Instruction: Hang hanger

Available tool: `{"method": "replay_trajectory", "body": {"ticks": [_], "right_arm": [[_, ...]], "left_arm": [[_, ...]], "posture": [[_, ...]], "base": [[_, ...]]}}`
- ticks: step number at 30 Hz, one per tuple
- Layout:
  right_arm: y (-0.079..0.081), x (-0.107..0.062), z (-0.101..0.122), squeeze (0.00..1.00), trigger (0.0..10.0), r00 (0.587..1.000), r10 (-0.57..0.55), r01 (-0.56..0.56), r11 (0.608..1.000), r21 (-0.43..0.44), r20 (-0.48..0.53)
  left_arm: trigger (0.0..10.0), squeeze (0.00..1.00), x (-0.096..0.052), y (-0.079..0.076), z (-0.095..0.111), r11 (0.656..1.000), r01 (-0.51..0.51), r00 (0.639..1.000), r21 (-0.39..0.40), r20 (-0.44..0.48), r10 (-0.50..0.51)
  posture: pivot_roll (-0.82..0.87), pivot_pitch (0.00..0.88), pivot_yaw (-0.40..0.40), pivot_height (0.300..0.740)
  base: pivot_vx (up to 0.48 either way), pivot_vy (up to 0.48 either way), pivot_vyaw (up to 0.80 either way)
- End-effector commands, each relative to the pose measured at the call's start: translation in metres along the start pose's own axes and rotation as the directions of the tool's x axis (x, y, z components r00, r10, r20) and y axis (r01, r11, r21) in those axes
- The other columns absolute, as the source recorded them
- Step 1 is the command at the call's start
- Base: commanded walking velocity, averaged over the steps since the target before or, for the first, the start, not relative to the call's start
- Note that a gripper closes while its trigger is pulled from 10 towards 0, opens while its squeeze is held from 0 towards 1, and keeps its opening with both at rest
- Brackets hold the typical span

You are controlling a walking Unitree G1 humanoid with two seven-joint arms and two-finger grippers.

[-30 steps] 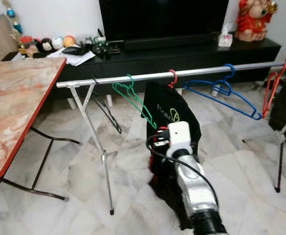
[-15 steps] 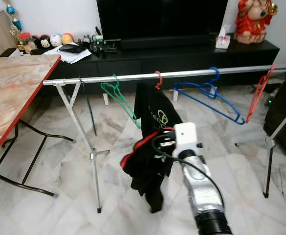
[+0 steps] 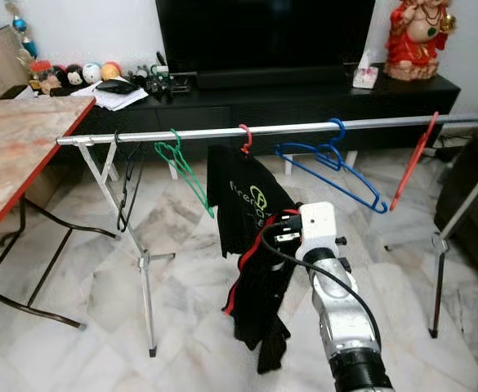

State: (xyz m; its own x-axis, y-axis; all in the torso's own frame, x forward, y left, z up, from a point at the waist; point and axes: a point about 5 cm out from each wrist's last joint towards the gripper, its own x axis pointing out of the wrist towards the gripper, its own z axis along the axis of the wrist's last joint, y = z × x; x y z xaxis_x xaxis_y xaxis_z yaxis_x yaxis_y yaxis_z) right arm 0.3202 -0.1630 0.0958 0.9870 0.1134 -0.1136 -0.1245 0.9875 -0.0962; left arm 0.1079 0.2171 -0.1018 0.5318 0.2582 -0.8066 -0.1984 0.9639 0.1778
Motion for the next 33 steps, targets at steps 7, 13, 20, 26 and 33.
{"method": "replay_trajectory", "body": {"ticks": [7,13,20,26,33], "right_arm": [[0.006,0.002,0.004,0.00,10.0,1.000,0.022,-0.022,1.000,0.003,0.018],[0.008,0.001,-0.003,0.00,10.0,1.000,0.029,-0.029,1.000,0.007,0.000],[0.008,0.000,-0.009,0.00,10.0,0.999,0.043,-0.043,0.999,0.006,-0.019],[0.021,-0.004,-0.048,0.00,10.0,0.968,0.184,-0.188,0.982,-0.003,-0.169],[0.013,-0.016,-0.087,0.00,10.0,0.919,0.186,-0.204,0.979,-0.015,-0.348]], "left_arm": [[10.0,0.00,0.000,0.003,-0.001,1.000,-0.011,1.000,-0.002,-0.010,0.011],[10.0,0.00,0.001,0.004,0.000,1.000,-0.013,1.000,-0.003,-0.009,0.013],[10.0,0.00,0.001,0.005,0.000,1.000,-0.015,1.000,-0.005,-0.010,0.015],[10.0,0.00,0.002,0.006,0.011,0.999,-0.040,0.998,-0.023,0.054,0.041],[10.0,0.00,0.002,0.018,0.069,0.988,-0.098,0.914,-0.118,0.383,0.136]], "posture": [[-0.07,0.015,0.047,0.740],[-0.06,0.018,0.048,0.740],[-0.07,0.020,0.049,0.740],[-0.06,0.002,0.037,0.740],[-0.05,0.000,0.025,0.740]], "base": [[0.000,-0.480,0.00],[0.000,-0.463,0.00],[0.000,-0.379,0.00],[0.000,-0.126,0.00],[0.000,0.000,0.00]]}}
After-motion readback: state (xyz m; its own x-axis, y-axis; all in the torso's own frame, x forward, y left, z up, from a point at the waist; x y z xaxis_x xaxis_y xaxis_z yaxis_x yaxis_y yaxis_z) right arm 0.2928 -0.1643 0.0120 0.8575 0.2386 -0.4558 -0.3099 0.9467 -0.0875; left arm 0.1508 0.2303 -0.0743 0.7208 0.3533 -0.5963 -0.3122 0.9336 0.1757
